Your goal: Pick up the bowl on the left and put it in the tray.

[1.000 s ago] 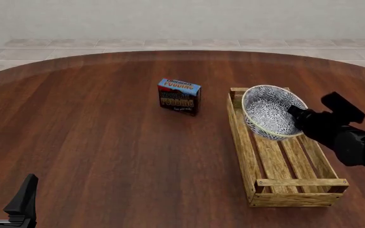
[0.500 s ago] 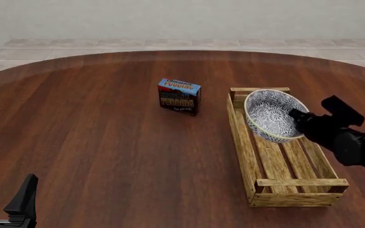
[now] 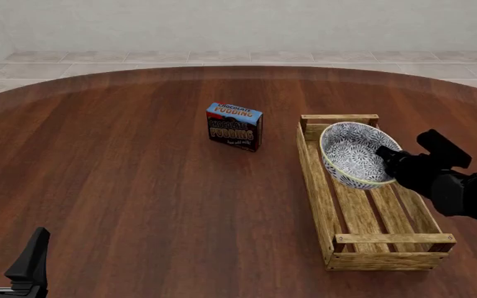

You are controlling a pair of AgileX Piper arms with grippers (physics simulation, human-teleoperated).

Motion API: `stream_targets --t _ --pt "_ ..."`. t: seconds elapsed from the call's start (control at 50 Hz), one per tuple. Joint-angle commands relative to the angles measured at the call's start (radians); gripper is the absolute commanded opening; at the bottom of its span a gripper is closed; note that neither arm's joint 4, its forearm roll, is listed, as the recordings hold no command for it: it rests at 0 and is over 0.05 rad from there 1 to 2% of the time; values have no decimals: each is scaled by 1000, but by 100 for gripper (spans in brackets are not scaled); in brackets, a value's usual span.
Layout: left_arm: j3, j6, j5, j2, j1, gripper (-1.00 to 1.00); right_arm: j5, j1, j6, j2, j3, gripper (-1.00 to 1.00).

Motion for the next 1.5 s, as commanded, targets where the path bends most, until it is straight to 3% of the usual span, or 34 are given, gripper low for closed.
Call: stream_targets --t 0.02,1.5 --pt "0 0 0 0 0 100 -14 -5 4 24 -7 -100" --pt "0 0 0 0 0 100 -49 4 -42 131 -35 -100"
